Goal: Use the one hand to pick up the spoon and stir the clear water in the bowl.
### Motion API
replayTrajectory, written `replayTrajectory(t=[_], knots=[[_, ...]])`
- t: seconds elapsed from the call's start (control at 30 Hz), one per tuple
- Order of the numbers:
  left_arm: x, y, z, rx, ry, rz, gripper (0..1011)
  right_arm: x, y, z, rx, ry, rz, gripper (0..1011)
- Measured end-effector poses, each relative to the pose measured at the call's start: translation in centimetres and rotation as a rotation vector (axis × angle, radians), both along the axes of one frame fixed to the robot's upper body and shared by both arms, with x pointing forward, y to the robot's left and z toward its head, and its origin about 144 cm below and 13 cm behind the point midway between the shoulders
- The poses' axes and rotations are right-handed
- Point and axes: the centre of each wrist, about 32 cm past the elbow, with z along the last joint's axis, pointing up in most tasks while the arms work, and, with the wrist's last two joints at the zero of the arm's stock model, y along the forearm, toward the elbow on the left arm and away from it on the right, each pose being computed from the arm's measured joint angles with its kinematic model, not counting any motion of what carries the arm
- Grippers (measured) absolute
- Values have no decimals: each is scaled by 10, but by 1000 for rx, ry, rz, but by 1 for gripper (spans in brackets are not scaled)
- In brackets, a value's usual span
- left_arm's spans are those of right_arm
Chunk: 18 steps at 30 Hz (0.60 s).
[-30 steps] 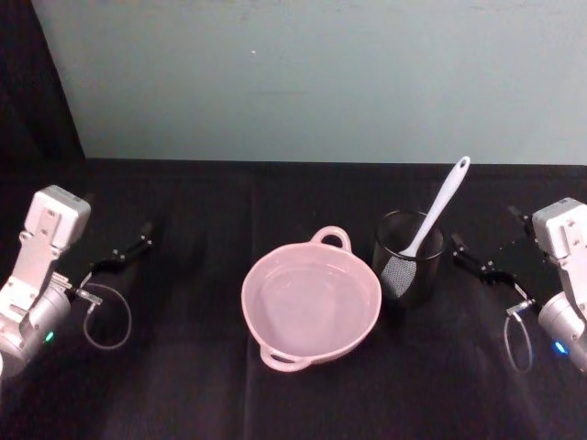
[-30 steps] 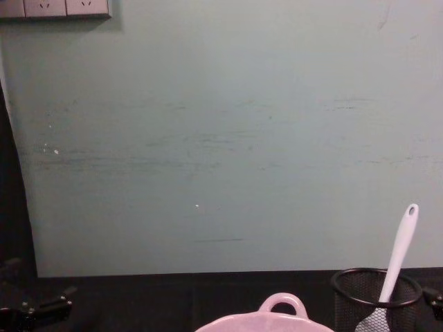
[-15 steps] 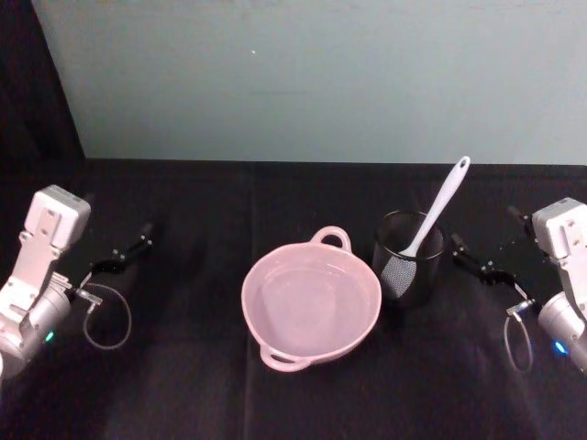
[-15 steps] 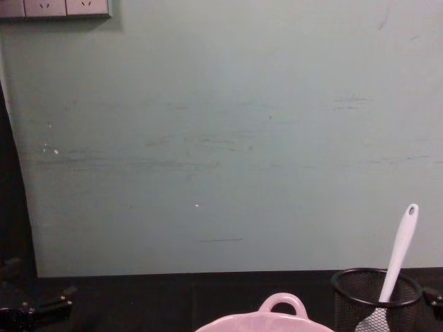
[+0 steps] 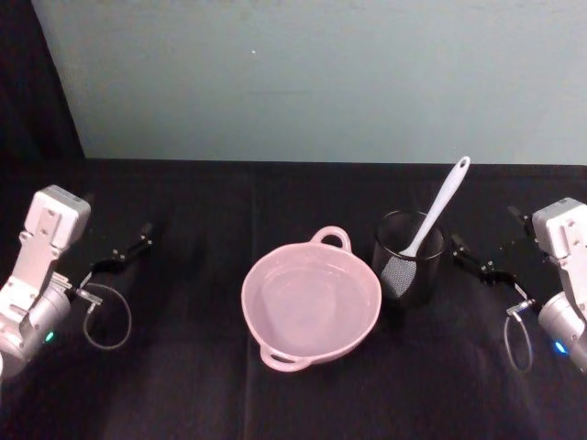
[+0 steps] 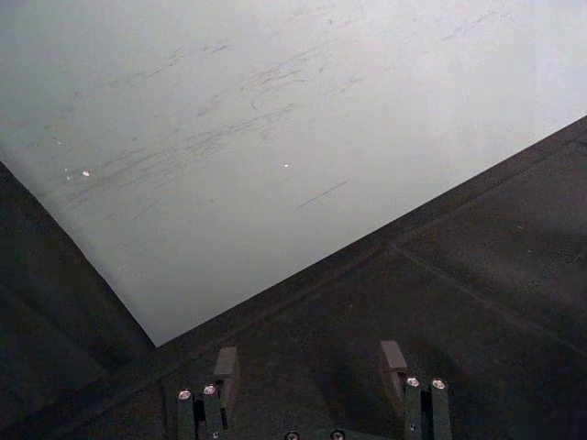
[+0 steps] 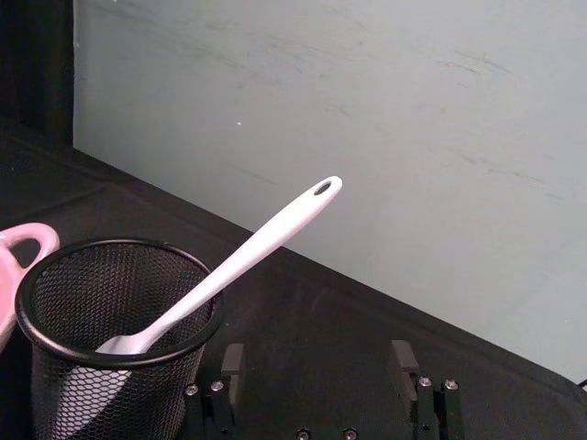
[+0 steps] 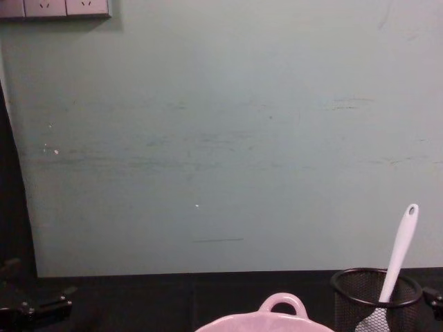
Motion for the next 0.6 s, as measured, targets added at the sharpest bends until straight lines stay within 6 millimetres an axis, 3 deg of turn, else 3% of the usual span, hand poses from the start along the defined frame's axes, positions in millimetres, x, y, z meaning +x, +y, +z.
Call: replayTrajectory(t=[0.37,0.6], knots=[[0,0,0,0,0,0,1005,0,0,0,0,0,0,1002],[0,0,0,0,0,0,1005,-9,-6,2,87,16,-13,1002]])
